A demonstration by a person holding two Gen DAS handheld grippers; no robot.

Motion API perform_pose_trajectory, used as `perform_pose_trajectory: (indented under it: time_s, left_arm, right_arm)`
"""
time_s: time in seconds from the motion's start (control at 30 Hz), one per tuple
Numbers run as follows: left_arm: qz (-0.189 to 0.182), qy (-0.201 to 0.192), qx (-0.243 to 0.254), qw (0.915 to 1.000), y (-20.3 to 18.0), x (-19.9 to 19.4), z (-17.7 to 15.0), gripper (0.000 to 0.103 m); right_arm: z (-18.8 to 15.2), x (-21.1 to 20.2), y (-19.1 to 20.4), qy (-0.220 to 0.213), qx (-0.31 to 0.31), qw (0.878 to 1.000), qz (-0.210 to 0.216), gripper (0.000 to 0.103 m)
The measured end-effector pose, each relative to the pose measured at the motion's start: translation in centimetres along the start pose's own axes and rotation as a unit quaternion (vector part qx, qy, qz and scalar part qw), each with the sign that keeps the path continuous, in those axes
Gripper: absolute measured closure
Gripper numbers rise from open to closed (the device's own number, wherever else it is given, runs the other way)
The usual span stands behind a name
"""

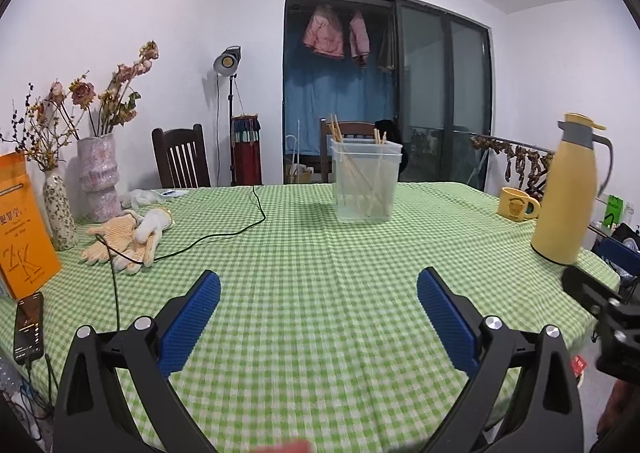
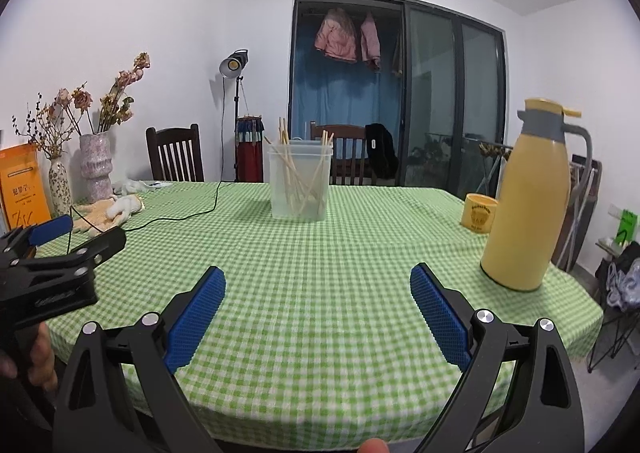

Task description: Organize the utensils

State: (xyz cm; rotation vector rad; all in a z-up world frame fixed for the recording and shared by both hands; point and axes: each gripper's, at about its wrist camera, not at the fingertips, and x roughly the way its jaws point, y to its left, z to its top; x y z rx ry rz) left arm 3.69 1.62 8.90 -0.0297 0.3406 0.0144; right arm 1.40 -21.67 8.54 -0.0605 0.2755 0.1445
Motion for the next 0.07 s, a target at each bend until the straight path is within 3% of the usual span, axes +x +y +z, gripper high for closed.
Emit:
perform_pose_trajectory:
  time_s: [0.07]
  left_arm:
    - [0.0,0.015,-0.014,0.9998,0.72,1.6,0.85,0.007]
  right_arm:
    - [0.95,1.08,-1.2,0.001,0.017,1.0,-0.011,0.013]
